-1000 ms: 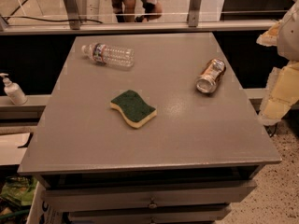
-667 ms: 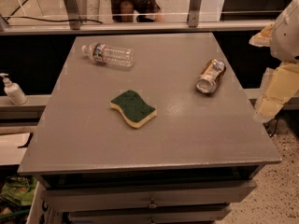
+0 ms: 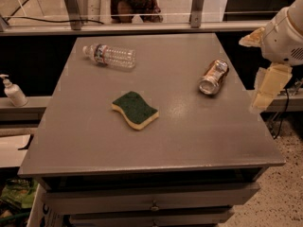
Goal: Place orange can upright
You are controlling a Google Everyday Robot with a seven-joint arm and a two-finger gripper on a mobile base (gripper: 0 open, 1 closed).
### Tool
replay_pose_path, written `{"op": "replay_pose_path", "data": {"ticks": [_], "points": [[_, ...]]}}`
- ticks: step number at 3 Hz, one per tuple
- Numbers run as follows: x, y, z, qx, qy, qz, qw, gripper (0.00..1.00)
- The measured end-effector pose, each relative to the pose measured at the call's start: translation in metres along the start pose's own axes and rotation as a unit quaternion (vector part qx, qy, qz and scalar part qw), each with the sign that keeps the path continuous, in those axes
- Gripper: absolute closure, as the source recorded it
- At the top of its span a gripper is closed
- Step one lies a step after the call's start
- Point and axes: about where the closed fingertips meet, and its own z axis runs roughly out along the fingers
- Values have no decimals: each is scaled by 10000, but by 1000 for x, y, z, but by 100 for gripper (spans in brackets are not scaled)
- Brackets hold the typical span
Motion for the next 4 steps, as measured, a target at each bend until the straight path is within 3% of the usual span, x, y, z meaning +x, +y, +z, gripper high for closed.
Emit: {"op": "replay_pose_path", "data": {"ticks": [1, 2, 3, 4], "points": [[3, -24, 16, -43, -306, -423, 9986, 0], [0, -44, 29, -188, -627, -988, 9930, 0], [-8, -53, 38, -353, -895, -1692, 9809, 0], [-8, -53, 39, -353, -895, -1692, 9809, 0]]}}
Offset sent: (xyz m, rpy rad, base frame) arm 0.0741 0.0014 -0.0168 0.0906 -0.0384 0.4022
